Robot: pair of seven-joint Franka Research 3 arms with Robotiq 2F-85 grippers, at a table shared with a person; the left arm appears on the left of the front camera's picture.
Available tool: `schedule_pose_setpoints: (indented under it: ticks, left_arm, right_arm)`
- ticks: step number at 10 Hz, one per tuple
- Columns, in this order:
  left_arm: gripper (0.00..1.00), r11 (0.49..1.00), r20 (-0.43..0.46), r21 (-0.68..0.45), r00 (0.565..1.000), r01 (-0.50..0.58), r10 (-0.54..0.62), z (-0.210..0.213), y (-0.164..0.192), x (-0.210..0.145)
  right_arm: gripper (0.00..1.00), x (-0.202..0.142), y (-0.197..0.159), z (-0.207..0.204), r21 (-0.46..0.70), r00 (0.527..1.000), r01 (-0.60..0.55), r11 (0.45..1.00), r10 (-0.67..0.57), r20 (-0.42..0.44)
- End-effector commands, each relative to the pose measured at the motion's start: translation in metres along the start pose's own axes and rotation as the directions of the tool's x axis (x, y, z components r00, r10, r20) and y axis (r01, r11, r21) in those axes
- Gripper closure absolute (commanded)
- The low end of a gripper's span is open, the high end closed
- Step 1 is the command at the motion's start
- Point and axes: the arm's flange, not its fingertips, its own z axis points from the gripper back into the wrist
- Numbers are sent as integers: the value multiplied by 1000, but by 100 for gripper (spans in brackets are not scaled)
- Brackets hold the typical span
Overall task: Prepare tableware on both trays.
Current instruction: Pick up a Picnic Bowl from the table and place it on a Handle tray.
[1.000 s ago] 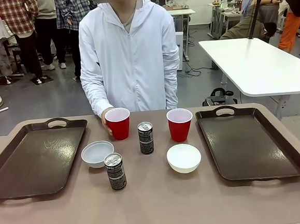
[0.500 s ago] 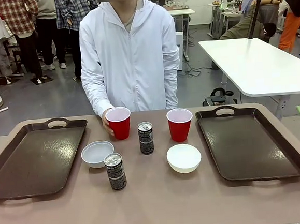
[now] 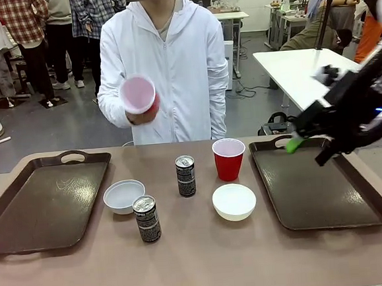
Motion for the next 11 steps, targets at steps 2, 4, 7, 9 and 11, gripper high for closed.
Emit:
schedule_pose_setpoints:
  ticks: [2,4,7,9,11]
  left_arm:
    - [0,1000,12,-14,1000,-6,6,-1,-1,1]
    - [0,1000,12,-14,1000,-6,6,-1,-1,1]
    - [0,1000,12,-14,1000,-6,6,-1,-1,1]
    - [0,1000,12,-14,1000,-6,6,-1,-1,1]
    - [0,1000,12,-14,1000,-6,6,-1,-1,1]
  right_arm:
    - [0,48,16,-46,-322,993,89,943,-110,-48]
    - [0,68,22,-92,-460,991,128,879,-131,24]
    - [0,59,17,-98,-437,996,84,896,-89,9]
    - [0,59,17,-98,-437,996,84,896,-89,9]
    - [0,56,14,-125,-445,995,72,893,-92,-24]
